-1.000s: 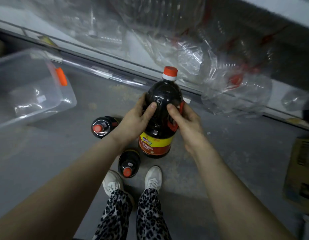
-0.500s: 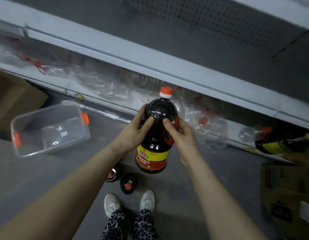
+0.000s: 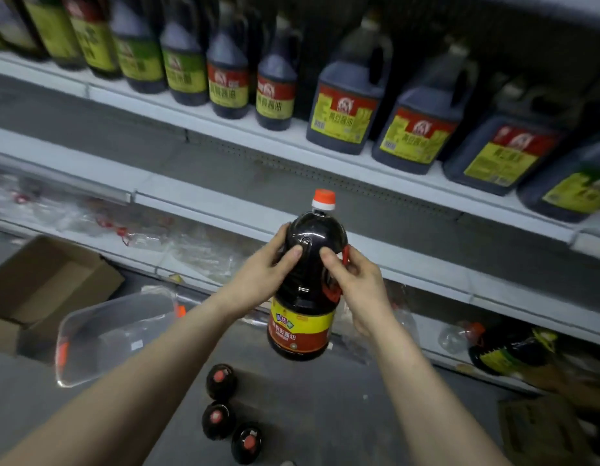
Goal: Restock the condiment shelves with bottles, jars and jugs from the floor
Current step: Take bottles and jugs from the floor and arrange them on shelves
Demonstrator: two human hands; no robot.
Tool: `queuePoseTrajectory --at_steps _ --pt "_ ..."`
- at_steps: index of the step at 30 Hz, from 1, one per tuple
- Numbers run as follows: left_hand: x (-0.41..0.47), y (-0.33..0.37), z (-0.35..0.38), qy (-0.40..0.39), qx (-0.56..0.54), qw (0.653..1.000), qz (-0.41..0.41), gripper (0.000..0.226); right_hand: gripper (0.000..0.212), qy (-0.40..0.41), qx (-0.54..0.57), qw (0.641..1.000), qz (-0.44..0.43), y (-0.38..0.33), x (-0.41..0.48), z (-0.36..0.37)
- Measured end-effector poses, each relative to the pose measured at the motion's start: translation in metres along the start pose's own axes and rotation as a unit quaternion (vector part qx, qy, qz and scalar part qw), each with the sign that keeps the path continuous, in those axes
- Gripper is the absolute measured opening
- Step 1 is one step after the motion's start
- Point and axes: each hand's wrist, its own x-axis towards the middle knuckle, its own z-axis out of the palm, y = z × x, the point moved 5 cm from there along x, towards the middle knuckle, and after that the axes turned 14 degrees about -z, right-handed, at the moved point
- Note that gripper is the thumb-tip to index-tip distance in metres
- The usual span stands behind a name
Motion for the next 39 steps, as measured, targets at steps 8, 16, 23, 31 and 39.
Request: queuePoseTrajectory --at_steps 8,16,23,31,39 --pt "-0.030 0.102 -0.020 -0.046 0.054 0.994 0.085 0.071 0.028 -0.003 -0.015 0.994 -0.105 -0.115 0.013 0.006" --pt "-0.051 0.189 -0.032 -0.053 0.072 0.979 0.181 0.071 0.030 -0.016 -0.027 0.983 -0.182 -0.209 0.026 0.010" --pt "-0.054 0.260 -0.041 -0.023 0.092 0.966 0.239 0.072 0.041 -0.037 -0.063 0.964 -0.256 -0.281 0.053 0.006" --pt "-0.038 0.343 -0.048 0.015 0.111 0.951 0.287 0.068 0.052 -0.046 -0.070 0.954 -0.287 -0.340 0.114 -0.001" --pt "0.000 0.419 -0.055 0.050 0.108 0.937 0.327 0.064 0.051 -0.071 -0.038 0.936 -0.343 -0.393 0.188 -0.010"
